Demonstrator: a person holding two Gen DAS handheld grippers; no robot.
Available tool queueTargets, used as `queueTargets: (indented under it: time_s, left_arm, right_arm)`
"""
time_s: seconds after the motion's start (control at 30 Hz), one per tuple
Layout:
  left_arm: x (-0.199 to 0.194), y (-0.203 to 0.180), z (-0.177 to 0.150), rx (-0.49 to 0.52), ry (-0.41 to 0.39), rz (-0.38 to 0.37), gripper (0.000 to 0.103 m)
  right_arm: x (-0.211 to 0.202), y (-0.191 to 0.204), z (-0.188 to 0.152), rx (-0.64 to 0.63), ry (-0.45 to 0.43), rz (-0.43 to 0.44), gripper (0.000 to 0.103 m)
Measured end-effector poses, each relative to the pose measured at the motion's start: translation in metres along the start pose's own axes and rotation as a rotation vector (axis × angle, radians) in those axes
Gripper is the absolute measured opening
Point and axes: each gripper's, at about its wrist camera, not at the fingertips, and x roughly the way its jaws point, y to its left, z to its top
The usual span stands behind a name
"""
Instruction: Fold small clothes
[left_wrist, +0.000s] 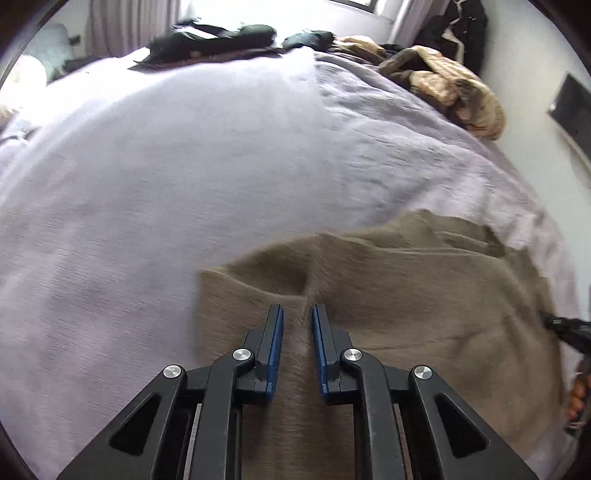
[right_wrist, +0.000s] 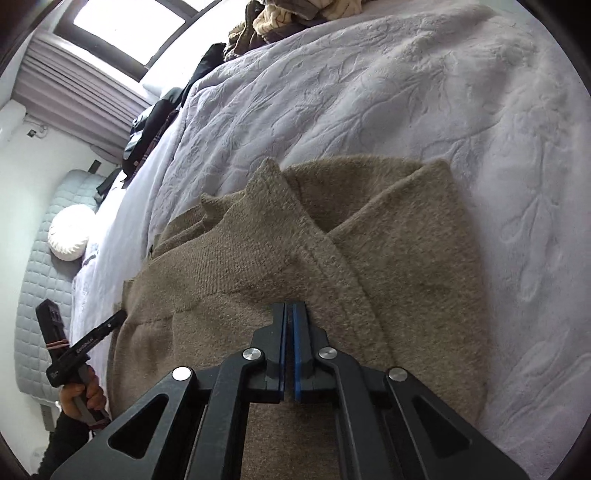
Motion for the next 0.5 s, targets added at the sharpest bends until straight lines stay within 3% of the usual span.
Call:
queueTargets:
  time_s: [0.07, 0.17, 0.37, 0.5]
  left_arm:
    - [0.0, 0.013, 0.0, -0.033, -0.001, 0.082, 0.018]
    - [-0.015, 0.027, -0.006, -0.088, -0.004, 0.039, 0.018]
    - [-0.073, 0.018, -0.032, -0.031, -0.084, -0.028, 0.018]
    - [-0.093, -0.003, -0.063, 0.029, -0.079, -0.082, 0.019]
  right_arm:
    - [-0.008, -0.002, 0.002, 0.021, -0.026, -0.035, 0.001]
    - [-0.018, 0.0, 0.0, 0.021, -0.033, -0.055, 0.004]
    - [-0.051, 0.011, -0.021, 0.001, -0.05, -0.004, 0.008]
    - [-0.056, 0.022, -0.049, -0.061, -0.02, -0.013, 0.008]
